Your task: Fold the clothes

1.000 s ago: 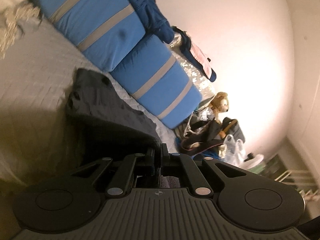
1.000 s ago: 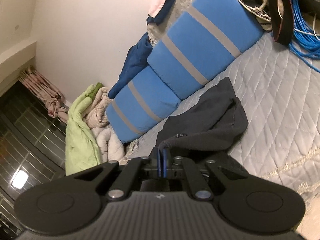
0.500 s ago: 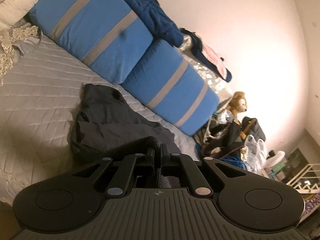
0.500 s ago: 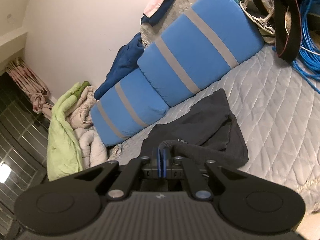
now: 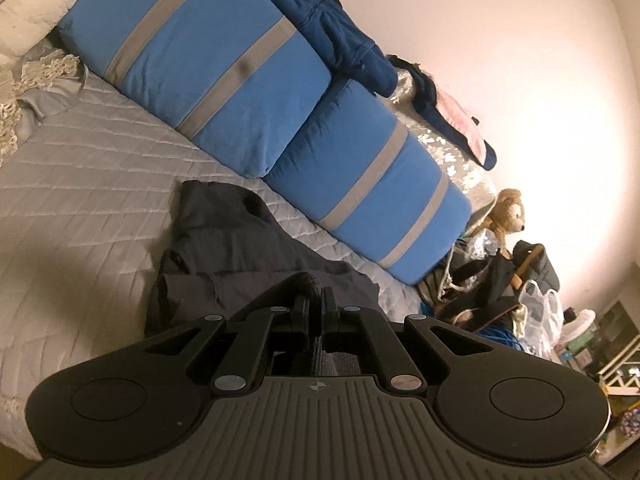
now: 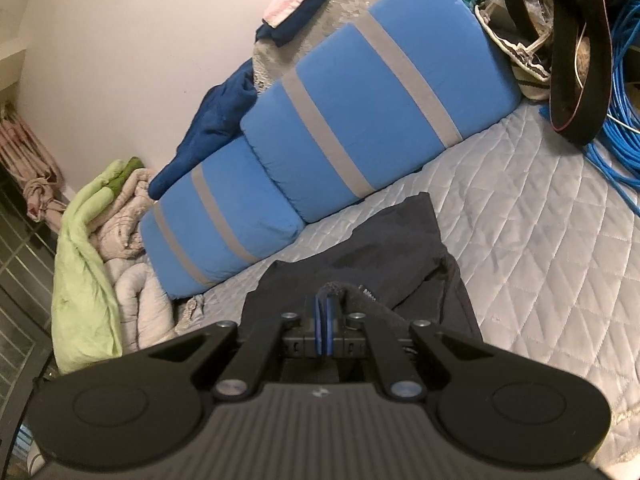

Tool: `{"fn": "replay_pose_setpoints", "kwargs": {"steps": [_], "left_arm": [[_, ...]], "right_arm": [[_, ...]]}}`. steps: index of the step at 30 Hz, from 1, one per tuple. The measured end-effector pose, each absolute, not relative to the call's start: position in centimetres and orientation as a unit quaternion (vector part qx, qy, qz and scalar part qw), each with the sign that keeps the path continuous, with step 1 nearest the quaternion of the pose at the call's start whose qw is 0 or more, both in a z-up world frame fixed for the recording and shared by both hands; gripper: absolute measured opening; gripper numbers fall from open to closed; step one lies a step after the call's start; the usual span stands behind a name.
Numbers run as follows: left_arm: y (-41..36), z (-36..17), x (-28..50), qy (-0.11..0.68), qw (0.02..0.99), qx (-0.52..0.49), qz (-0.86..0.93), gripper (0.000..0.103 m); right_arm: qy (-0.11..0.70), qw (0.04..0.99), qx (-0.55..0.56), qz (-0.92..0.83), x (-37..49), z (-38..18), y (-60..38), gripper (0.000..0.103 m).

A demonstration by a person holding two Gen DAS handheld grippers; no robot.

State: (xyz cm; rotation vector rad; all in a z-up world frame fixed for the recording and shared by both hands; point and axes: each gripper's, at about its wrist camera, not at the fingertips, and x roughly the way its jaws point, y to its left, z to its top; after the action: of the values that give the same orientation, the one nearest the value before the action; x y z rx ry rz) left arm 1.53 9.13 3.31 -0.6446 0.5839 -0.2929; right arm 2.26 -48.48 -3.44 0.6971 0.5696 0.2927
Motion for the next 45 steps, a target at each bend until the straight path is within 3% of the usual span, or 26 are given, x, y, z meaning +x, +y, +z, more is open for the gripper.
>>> {"fn": "replay_pose_setpoints", "kwargs": {"steps": [19, 45], "left_arm": [[9.0, 1.7, 7.1, 0.295, 0.906, -0.293, -0.084, 0.005], [8.6, -4.0, 14.7, 0.375, 0.884, -0.271, -0.061, 0.005]], "right_arm": [[0.297, 0.902, 0.297, 0.102, 8.8, -4.4, -47.2, 0.003], [0.350, 0.884, 0.306, 0.054, 15.3, -10.4, -47.7, 0.003]]}}
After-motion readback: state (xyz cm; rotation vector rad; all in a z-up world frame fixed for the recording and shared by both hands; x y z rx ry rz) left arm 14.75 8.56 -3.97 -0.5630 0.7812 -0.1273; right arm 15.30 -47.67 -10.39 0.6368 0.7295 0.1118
